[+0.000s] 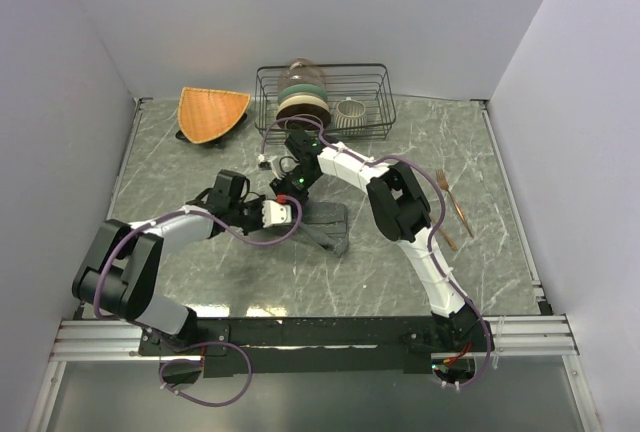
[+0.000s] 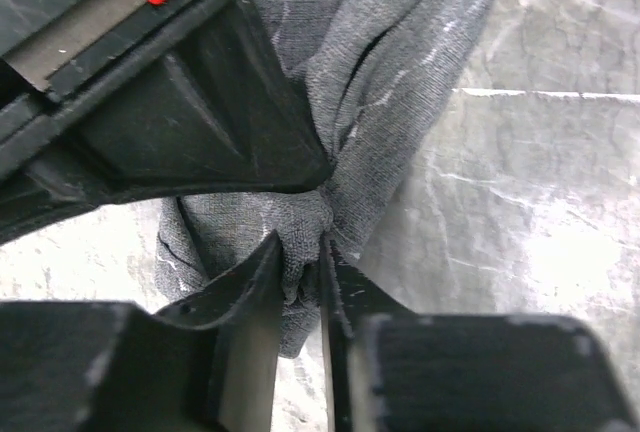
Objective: Fold the napkin into a case and place the utensils inside
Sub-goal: Fold the 2/3-rectangle-folded napkin at the center of the board.
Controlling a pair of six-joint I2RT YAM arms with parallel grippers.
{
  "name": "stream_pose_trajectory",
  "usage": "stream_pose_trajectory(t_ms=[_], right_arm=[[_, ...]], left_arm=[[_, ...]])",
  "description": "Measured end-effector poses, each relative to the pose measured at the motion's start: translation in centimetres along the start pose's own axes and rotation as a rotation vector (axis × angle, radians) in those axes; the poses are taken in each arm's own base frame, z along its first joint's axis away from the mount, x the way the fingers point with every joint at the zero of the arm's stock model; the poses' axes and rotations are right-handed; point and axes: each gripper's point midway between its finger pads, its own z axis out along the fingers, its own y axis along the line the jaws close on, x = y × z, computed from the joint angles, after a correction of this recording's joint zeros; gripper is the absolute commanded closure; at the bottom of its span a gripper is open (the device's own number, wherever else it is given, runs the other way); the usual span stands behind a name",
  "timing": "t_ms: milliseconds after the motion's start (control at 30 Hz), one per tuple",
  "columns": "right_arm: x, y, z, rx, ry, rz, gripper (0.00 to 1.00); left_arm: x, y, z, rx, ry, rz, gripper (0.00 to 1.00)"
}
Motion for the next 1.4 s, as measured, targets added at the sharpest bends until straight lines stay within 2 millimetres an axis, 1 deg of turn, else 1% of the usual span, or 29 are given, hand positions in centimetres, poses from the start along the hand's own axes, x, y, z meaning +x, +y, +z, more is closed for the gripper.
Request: stream_pose_trajectory(t_ms=[33,67,133,167,233,267,400,500,533,600,700,733,767,833,933,1033,1167,1233,1300,1400], right_arm=[[0.0,0.0,0.0,0.000,0.000,0.003,0.71],[0.0,0.0,0.0,0.000,-0.001,0.006,0.63],[0.0,0.0,-0.1,-0.004,-0.003,0.017,0.58],[0.0,0.1,-0.2,-0.010,-0.007,0.025,0.50],[-0.1,0.2,-0.4,-0.020,-0.014,0.048,0.41],[-0.2,0.2,-0.6,-0.027,-0.020,0.056,0.39],[-0.8,-0.2,-2.0,-0.014,-0.049,0.090,0.38],[-1.3,-1.0,-3.9,0.009,-0.085,0.119,0.41],[-1.5,-1.3,-4.7,0.017,-0.101,0.132,0.46],[-1.9,-1.6,-6.2,0.028,-0.131,0.151,0.50],[-2.7,-1.9,-8.3,0.046,-0.178,0.181,0.63],[-2.9,-2.2,-8.8,0.058,-0.191,0.189,0.69],[-3.1,-2.5,-9.2,0.073,-0.203,0.195,0.72],[-3.1,-2.9,-9.3,0.100,-0.206,0.208,0.80],[-2.3,-3.8,-8.7,0.158,-0.178,0.228,0.85],[-1.2,-4.5,-8.0,0.203,-0.144,0.244,0.86],[1.3,-5.7,-6.7,0.260,-0.073,0.270,0.87],[2.3,-6.2,-6.1,0.276,-0.044,0.277,0.88],[2.4,-6.3,-6.0,0.270,-0.040,0.275,0.88],[2.4,-6.3,-6.0,0.272,-0.039,0.265,0.87]], left_arm=[[0.0,0.1,0.1,-0.001,0.001,-0.006,0.82],[-0.1,0.3,0.1,-0.004,0.002,-0.011,0.85],[-0.2,0.6,0.1,-0.008,0.004,-0.022,0.89],[-0.2,0.7,0.1,-0.007,0.006,-0.032,0.93],[-0.3,1.0,0.2,-0.005,0.011,-0.052,0.97],[-0.4,1.2,0.2,-0.004,0.013,-0.063,0.99],[-0.6,1.8,0.4,0.009,0.021,-0.103,0.99],[-0.6,1.9,0.5,0.031,0.029,-0.136,0.99],[-0.6,1.9,0.6,0.041,0.031,-0.152,0.99],[-0.5,1.9,0.6,0.059,0.034,-0.179,0.99],[-0.4,2.2,0.5,0.079,0.035,-0.216,0.99],[-0.4,2.3,0.5,0.085,0.034,-0.233,0.99],[-0.4,2.4,0.5,0.093,0.033,-0.249,0.99],[-0.4,2.7,0.4,0.105,0.028,-0.282,0.99],[-0.4,3.5,0.2,0.120,0.017,-0.350,0.99],[-0.2,4.7,0.1,0.132,0.004,-0.438,0.99],[0.5,6.5,0.5,0.152,-0.010,-0.588,0.99],[1.0,6.8,0.9,0.167,-0.011,-0.662,0.99],[1.4,7.0,1.3,0.188,-0.013,-0.737,0.99],[1.8,6.6,1.6,0.220,-0.010,-0.819,0.99]])
